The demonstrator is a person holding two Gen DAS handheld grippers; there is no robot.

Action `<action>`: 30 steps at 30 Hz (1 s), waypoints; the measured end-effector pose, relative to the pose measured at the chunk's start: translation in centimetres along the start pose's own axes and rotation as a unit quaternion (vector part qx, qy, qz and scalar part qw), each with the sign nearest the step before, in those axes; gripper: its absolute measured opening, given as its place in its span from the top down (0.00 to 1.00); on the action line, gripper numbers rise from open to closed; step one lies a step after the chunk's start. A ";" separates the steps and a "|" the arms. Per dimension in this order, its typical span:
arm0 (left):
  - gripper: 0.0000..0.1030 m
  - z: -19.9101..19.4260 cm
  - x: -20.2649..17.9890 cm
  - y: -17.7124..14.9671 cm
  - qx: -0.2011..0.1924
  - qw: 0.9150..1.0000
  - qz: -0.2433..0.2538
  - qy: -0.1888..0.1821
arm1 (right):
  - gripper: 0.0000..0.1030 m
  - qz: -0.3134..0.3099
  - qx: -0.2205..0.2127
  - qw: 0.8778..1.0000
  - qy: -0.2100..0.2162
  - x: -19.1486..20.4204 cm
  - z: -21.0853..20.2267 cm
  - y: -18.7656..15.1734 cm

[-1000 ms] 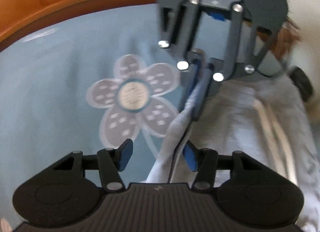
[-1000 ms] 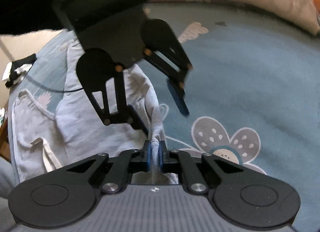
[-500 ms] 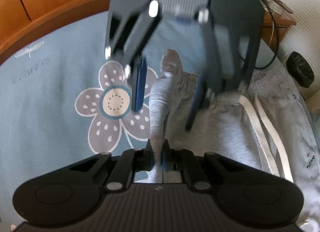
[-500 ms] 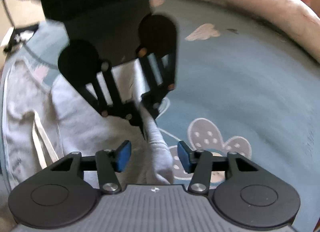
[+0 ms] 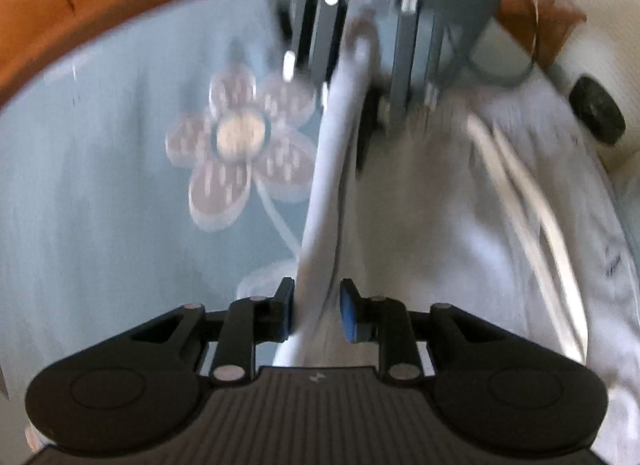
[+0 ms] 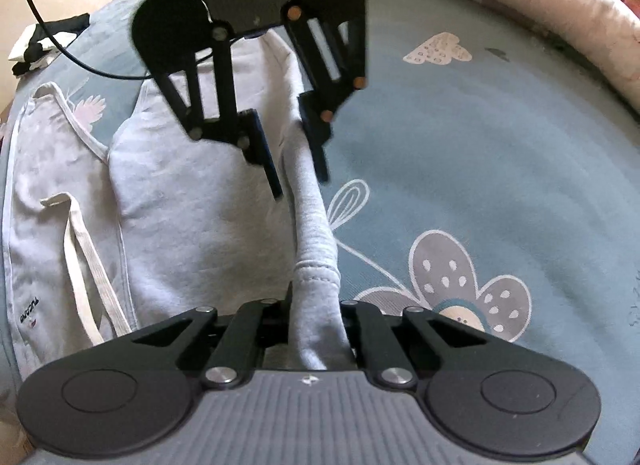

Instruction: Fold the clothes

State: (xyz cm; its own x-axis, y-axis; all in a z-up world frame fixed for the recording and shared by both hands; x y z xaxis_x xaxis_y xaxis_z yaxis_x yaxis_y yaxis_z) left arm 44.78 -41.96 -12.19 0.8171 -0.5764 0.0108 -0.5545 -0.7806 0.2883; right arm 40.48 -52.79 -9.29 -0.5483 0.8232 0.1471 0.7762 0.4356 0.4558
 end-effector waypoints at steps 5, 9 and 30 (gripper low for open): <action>0.77 0.9 1.8 -5.2 0.072 0.995 -0.053 -0.035 | 0.91 0.003 -0.004 1.000 -0.001 0.0 -0.4 0.1; 0.77 1.3 2.8 -9.4 0.126 0.987 -0.084 -0.046 | 0.91 0.009 -0.006 1.000 -0.001 -0.2 -0.5 0.0; 0.99 -1.6 1.1 -11.8 0.135 0.984 -0.109 0.030 | 0.91 0.002 0.005 1.000 -0.027 0.9 -0.3 -0.2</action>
State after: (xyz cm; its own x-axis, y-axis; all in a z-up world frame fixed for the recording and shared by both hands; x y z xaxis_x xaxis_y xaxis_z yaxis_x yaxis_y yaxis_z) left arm 52.47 -33.01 -14.09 0.9248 -0.3787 0.0359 -0.3796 -0.9248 0.0252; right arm 39.76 -52.23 -8.99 -0.5269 0.8439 0.1010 0.7823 0.4350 0.4459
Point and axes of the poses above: each gripper's, at about its wrist camera, not at the fingertips, and z roughly the way its jaws point, x to its left, y to its top, the point moved 6 cm from there along z, roughly the way its jaws point, and after that the axes turned 5 degrees about z, right-handed, at the moved point
